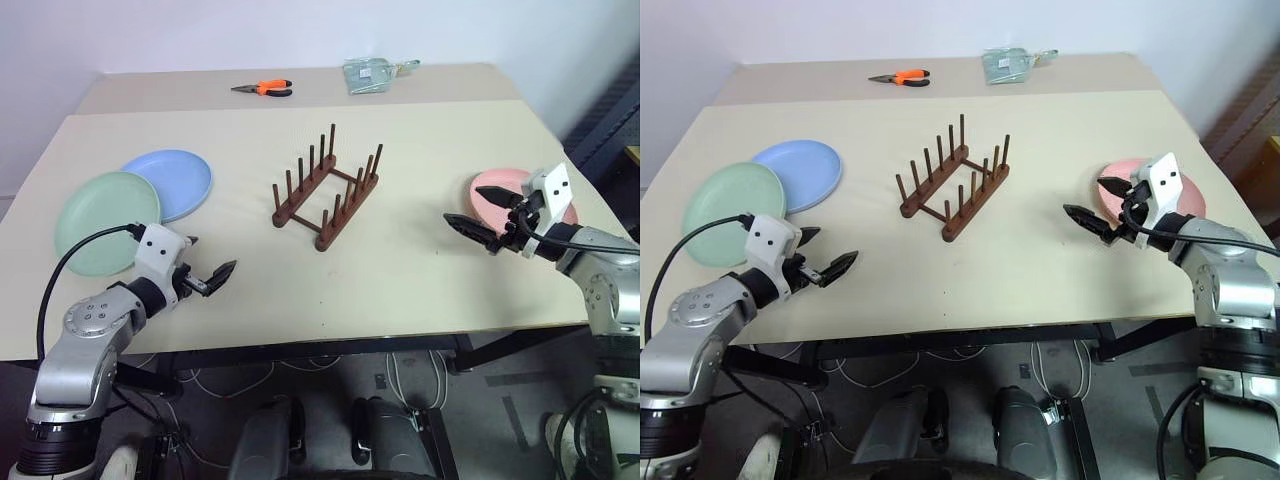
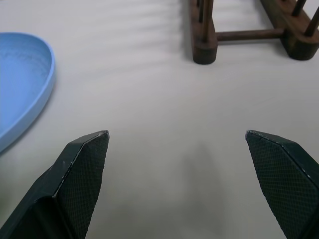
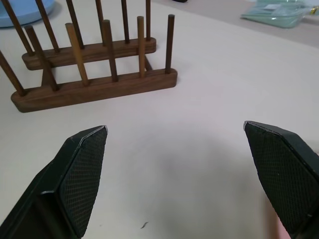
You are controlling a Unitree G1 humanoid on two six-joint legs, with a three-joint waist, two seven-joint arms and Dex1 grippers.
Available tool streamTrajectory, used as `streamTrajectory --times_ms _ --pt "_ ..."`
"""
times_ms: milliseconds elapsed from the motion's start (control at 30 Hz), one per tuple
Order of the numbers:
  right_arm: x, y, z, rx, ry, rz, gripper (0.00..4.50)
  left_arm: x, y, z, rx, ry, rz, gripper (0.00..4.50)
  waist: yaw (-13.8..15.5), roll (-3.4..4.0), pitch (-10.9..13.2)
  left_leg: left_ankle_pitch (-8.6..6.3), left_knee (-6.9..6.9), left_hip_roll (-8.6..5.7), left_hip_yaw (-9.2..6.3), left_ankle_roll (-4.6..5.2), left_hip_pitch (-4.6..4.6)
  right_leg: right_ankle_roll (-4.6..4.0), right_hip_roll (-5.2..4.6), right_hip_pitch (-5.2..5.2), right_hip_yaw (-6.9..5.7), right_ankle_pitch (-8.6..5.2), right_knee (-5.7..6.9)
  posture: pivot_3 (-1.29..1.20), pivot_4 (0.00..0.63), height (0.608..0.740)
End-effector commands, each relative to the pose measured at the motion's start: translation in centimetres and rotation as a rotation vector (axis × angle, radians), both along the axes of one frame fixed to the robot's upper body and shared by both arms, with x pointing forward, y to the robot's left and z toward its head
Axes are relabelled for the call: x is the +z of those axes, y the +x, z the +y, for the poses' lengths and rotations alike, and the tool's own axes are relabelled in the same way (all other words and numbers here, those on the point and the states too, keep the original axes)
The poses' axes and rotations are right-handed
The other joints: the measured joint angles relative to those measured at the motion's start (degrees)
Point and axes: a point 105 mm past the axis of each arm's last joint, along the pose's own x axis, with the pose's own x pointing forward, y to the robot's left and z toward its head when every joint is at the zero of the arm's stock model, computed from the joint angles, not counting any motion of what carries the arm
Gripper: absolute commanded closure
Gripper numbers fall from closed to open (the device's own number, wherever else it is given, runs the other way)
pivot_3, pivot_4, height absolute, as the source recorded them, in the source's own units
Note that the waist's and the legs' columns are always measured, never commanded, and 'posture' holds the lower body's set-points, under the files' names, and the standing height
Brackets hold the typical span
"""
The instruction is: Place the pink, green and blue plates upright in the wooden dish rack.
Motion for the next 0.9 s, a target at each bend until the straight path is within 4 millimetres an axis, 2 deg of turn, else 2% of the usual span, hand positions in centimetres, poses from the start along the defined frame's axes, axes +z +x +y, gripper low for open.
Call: streamTrajectory --times_ms 33,267,467,600,667,800,900 --pt "1.9 0.3 0.1 -0.008 -0.002 -0.085 0.02 0.8 0.0 -0.8 -0.036 -0.005 -0.026 0.00 -0.01 0.00 0.00 0.00 0.00 0.00 0.00 0.00 0.00 0.00 0.01 0.00 0.00 0.00 0.00 0.00 0.150 0.740" --pt "2.0 -0.1 1.6 0.031 -0.002 -0.090 0.02 0.2 -0.7 -1.4 -0.059 -0.028 0.000 0.00 -0.02 0.00 0.00 0.00 0.00 0.00 0.00 0.00 0.00 0.00 0.01 0.00 0.00 0.00 0.00 0.00 0.150 0.740" --pt "0.4 -1.3 4.1 0.111 -0.009 -0.036 0.02 -0.7 -1.5 -4.4 -0.163 -0.054 0.040 0.00 0.21 -0.02 -0.01 -0.01 0.00 -0.01 0.00 0.01 -0.01 0.00 -0.01 0.01 0.00 0.00 -0.02 0.00 0.150 0.740" --pt "-1.2 -2.6 6.0 0.172 0.001 0.027 0.02 -2.0 -1.6 -8.0 -0.228 -0.071 0.061 0.00 0.29 0.00 -0.01 -0.01 0.00 -0.01 0.00 0.01 0.00 0.00 -0.01 0.02 0.00 0.00 -0.02 0.00 0.150 0.740" --pt "-1.2 -3.0 6.5 0.168 -0.026 0.016 0.02 -2.2 -1.0 -10.0 -0.233 -0.093 0.071 0.00 0.56 -0.01 -0.01 -0.01 0.01 -0.01 0.00 0.02 0.00 0.01 -0.01 0.03 0.00 0.00 -0.02 0.00 0.150 0.740" --pt "-1.6 -4.0 7.5 0.172 -0.027 0.005 0.02 -3.6 1.4 -13.4 -0.218 -0.035 0.075 0.00 1.42 -0.04 -0.05 -0.01 0.05 -0.02 0.00 0.03 0.00 0.01 0.01 0.03 0.01 0.01 0.02 0.00 0.150 0.740" --pt "-2.0 -4.6 7.8 0.165 -0.021 0.012 0.02 -3.9 3.4 -15.8 -0.173 -0.097 0.097 0.00 1.66 -0.08 -0.07 -0.07 0.07 -0.05 0.00 0.14 -0.03 0.03 0.03 0.06 0.00 0.00 -0.03 0.00 0.150 0.740"
